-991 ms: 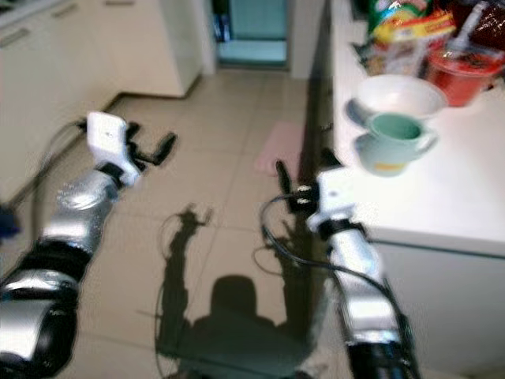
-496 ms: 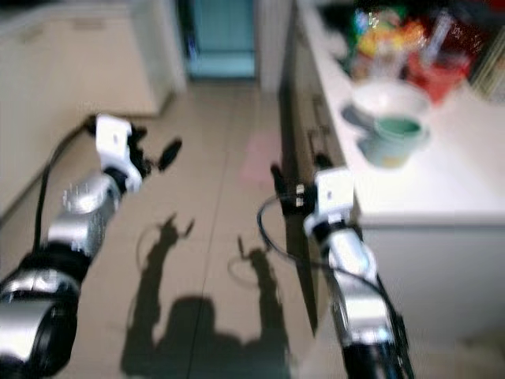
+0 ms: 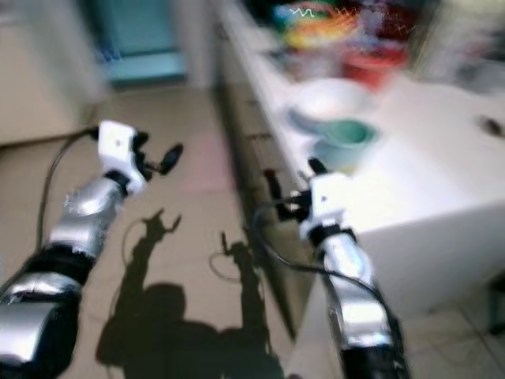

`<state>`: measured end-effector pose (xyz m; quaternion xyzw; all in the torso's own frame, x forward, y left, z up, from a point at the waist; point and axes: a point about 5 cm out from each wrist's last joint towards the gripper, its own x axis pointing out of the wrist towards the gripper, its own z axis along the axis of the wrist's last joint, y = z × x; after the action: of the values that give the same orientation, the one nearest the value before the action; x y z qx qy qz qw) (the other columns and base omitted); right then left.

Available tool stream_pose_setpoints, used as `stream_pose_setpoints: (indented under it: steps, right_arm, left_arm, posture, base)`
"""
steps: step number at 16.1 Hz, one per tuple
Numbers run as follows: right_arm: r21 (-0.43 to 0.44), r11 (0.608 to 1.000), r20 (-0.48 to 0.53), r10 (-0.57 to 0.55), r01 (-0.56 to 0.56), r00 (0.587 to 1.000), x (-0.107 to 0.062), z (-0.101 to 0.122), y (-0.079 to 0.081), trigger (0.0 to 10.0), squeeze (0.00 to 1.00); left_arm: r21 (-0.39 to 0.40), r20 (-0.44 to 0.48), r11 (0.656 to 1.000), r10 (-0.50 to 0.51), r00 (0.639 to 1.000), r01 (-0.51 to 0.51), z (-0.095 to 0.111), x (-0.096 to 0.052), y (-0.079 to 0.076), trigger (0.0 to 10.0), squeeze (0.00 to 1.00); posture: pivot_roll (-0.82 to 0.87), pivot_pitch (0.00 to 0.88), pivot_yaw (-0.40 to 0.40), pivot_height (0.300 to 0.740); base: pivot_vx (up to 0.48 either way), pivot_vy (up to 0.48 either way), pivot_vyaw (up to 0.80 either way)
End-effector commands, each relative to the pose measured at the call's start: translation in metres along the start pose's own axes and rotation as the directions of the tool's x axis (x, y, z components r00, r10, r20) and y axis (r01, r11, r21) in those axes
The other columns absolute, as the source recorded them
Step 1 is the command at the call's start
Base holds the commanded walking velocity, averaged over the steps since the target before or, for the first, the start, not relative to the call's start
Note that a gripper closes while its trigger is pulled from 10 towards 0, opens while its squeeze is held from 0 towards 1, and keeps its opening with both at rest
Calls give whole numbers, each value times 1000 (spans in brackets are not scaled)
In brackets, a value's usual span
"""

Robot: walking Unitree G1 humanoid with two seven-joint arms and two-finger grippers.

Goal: Setting the table

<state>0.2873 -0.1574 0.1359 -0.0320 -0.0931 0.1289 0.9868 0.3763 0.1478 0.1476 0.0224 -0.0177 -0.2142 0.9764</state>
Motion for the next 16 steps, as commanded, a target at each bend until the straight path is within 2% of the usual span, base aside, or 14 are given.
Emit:
stream_pose_setpoints:
  steps: [1,3,10,13,16]
  right_arm:
    - [18,1000,-3,10,-10,1000,2,0,5,10000,0]
    - [7,1000,-6,12,-12,1000,2,-1,5,10000,0]
    - [-7,1000,-5,26,-26,1000,3,-1,6,10000,0]
    - [-19,1000,38,18,-17,999,7,9,6,10000,0]
    - [-34,999,72,1,1,997,10,16,4,10000,0]
  left_arm:
    - [28,13,999,16,1000,-17,7,-5,13,10000,0]
    - [19,35,999,27,999,-28,8,-5,13,10000,0]
    - [31,28,998,52,998,-53,7,-6,16,10000,0]
    - [39,21,998,54,998,-55,8,-7,21,10000,0]
    - [51,27,998,45,999,-47,12,-4,19,10000,0]
  posture:
    - [-78,0,74,740]
    - [-78,0,73,740]
    - [-74,0,63,740]
    - [-73,0,65,740]
    - [-73,0,68,740]
  base:
    - [0,472,-756]
    - [0,444,-378]
    - [0,0,0]
    - [0,0,0]
    - [0,0,0]
